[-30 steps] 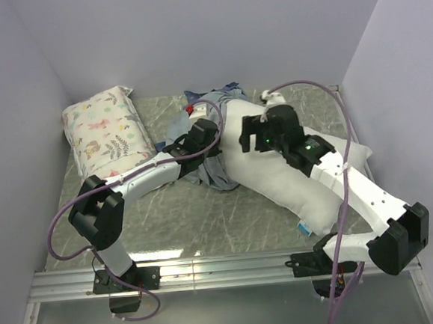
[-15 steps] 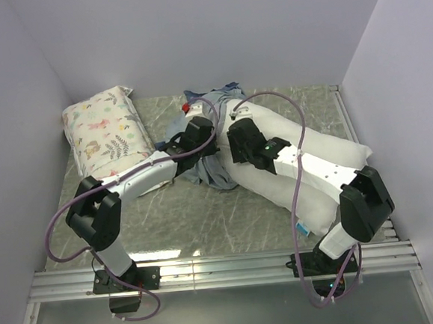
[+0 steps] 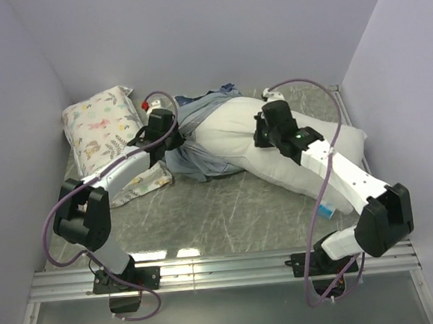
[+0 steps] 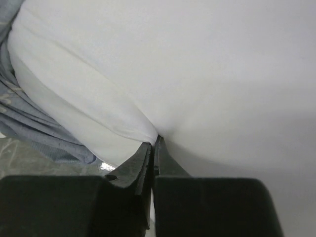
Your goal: Remove the pillowcase from the pillow
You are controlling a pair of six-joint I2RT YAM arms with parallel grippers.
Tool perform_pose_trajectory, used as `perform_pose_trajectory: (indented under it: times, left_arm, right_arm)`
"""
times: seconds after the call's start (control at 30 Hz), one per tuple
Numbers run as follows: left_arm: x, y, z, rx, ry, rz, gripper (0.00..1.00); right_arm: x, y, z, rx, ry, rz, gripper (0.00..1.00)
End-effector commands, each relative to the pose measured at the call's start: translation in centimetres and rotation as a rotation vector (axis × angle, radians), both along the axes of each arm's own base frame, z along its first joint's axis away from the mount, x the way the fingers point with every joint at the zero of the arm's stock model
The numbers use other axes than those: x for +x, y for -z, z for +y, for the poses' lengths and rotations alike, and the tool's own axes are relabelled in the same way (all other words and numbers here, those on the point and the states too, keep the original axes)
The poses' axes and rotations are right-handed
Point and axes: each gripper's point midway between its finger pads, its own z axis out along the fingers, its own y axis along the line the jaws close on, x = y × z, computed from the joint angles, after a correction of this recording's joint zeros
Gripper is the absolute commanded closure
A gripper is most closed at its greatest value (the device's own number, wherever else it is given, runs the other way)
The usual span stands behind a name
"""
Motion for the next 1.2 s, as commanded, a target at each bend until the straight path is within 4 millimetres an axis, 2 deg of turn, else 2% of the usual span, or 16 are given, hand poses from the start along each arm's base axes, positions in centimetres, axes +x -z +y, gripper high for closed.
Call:
perform_pose_trajectory:
  times: [0.0,0.27,0.37,0.47,0.57,0.67,0.7,0.77,0.8,0.9,0.97,1.0,1.03,1.1,1.13,1.17]
  left_arm:
    - [1.2,-1.1,3.5,0.023,-0.108,-0.035,1.00]
    - [3.0,1.2,4.0,0.037,-0.138,0.010,0.99]
    - [3.3,2.0,4.8,0.030,-0.155,0.026,1.00]
    - [3.6,2.5,5.1,0.013,-0.150,0.033,0.99]
    - [3.7,2.2,4.3,0.004,-0.100,0.032,0.99]
    - [3.5,1.5,2.6,-0.026,-0.015,0.011,0.92]
    - [3.5,0.3,1.8,-0.038,0.016,-0.025,0.76]
    - [2.9,-0.7,0.8,-0.039,0.062,-0.055,0.56]
    - [2.4,-2.3,-0.1,-0.043,0.085,-0.088,0.35]
    - [0.6,-5.3,-2.7,-0.052,0.153,-0.162,0.20]
    - [-0.9,-5.8,-3.8,-0.022,0.172,-0.175,0.17]
    - [-2.4,-6.6,-5.4,-0.026,0.202,-0.194,0.14]
    - [-3.4,-5.6,-5.4,-0.010,0.196,-0.179,0.14]
    - [-5.7,-5.7,-7.1,-0.044,0.215,-0.183,0.13]
    - [-6.7,-4.0,-6.8,-0.022,0.192,-0.159,0.13]
    - [-7.4,-3.8,-6.9,-0.042,0.168,-0.152,0.13]
  right_arm:
    - [-0.5,-4.3,-5.3,-0.006,0.137,-0.087,1.00]
    - [-1.6,-12.8,-6.6,0.128,0.142,-0.245,1.00]
    - [-2.0,-14.8,-7.5,0.141,0.160,-0.284,1.00]
    - [-2.3,-15.4,-7.5,0.152,0.146,-0.291,1.00]
    - [-2.1,-14.0,-7.0,0.148,0.125,-0.259,1.00]
    - [-1.9,-11.9,-6.1,0.159,0.089,-0.218,1.00]
    - [-1.8,-11.4,-5.7,0.170,0.079,-0.210,1.00]
    - [-1.9,-9.5,-5.2,0.173,0.071,-0.175,1.00]
    - [-1.8,-9.2,-4.6,0.186,0.059,-0.176,1.00]
    - [-1.8,-6.7,-3.6,0.184,0.050,-0.133,1.00]
    - [-1.8,-5.8,-3.2,0.176,0.047,-0.115,1.00]
    - [-1.7,-5.4,-3.0,0.174,0.046,-0.109,1.00]
    - [-1.7,-5.2,-2.9,0.173,0.045,-0.108,1.00]
    - [-1.5,-5.2,-2.8,0.175,0.045,-0.110,1.00]
    - [-1.5,-5.2,-2.7,0.174,0.043,-0.107,1.00]
    - [-1.4,-5.3,-2.6,0.172,0.039,-0.108,1.00]
